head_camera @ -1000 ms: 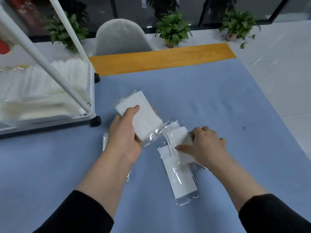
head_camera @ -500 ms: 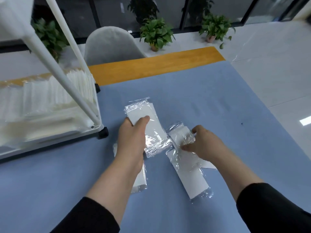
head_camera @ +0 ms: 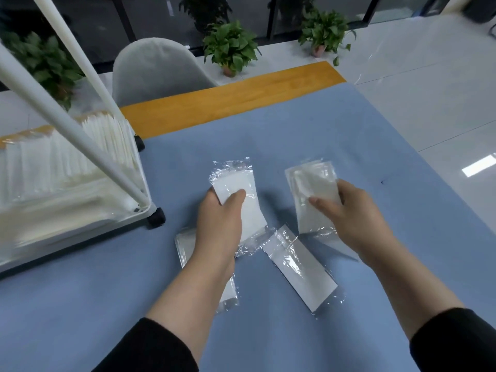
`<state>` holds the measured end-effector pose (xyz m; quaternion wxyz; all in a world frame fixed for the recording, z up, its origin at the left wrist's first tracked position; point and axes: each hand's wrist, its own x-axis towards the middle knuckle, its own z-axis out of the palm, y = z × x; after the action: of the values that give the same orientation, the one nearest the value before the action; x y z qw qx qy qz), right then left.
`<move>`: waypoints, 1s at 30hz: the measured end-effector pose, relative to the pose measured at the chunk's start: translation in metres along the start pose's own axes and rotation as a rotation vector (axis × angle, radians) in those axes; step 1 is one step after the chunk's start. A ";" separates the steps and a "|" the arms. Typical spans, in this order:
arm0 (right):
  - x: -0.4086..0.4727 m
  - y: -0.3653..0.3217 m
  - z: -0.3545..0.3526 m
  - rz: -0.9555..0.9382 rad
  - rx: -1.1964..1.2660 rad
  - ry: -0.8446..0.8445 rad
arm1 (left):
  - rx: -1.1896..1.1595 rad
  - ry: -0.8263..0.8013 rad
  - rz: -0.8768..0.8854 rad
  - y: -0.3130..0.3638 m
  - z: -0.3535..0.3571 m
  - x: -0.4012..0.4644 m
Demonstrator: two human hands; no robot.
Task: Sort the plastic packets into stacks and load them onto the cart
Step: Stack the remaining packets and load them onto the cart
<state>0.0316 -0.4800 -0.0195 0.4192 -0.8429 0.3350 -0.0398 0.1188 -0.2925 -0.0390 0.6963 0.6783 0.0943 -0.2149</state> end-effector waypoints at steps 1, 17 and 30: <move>-0.002 0.000 -0.002 0.045 0.141 0.046 | 0.006 -0.012 -0.004 0.000 0.003 -0.001; -0.007 -0.032 0.022 0.339 1.104 0.151 | 0.019 -0.453 -0.107 -0.011 0.031 -0.029; -0.007 -0.036 0.009 0.374 1.215 0.146 | 0.024 -0.404 -0.165 -0.018 0.025 -0.028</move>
<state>0.0487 -0.4544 0.0022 0.7984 -0.3774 0.4215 -0.2060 0.0824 -0.3125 -0.0425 0.6729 0.6198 0.0056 -0.4038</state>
